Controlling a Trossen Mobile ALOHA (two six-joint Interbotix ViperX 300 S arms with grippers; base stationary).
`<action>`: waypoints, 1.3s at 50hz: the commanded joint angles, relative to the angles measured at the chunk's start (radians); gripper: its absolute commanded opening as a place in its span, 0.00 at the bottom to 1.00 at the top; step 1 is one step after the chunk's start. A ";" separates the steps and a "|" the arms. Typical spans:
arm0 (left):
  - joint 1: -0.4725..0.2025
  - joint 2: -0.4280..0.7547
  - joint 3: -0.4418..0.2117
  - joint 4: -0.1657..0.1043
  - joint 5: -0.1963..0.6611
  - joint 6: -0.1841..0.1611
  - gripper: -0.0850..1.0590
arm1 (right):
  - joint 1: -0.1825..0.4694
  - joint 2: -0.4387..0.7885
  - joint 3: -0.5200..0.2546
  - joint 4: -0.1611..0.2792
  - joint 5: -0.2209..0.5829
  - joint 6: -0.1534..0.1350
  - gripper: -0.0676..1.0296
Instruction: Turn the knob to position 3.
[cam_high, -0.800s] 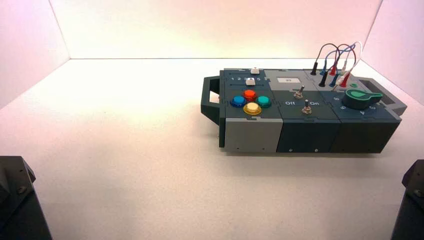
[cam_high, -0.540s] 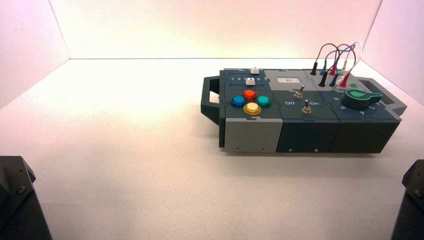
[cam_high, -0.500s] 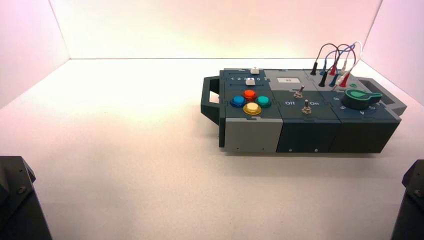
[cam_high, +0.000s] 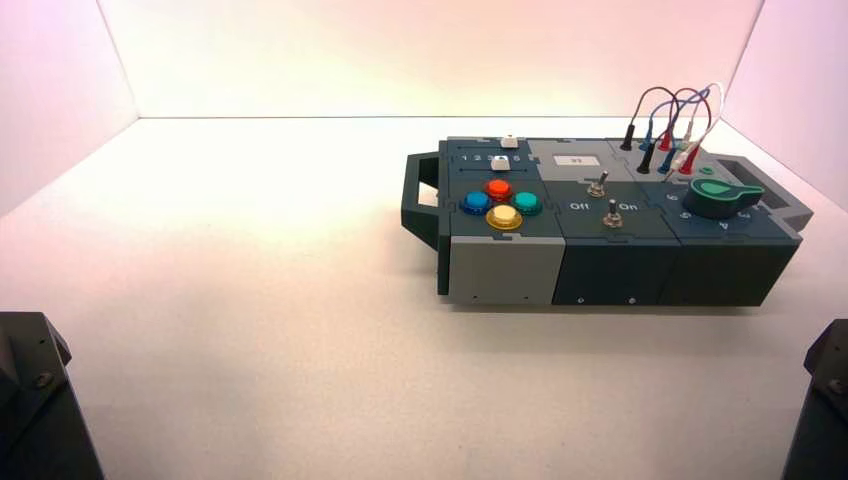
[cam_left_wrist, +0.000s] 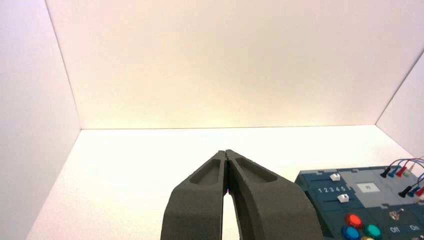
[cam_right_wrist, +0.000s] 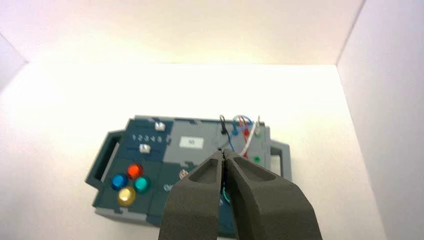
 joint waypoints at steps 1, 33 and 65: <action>-0.005 0.037 -0.012 0.002 -0.006 0.005 0.05 | -0.002 0.072 -0.058 -0.028 0.020 0.018 0.04; -0.005 0.229 -0.058 -0.011 -0.031 -0.003 0.05 | -0.003 0.468 -0.184 -0.124 0.247 0.015 0.04; -0.006 0.298 -0.035 -0.003 -0.063 0.018 0.05 | -0.067 0.637 -0.216 -0.181 0.307 0.015 0.04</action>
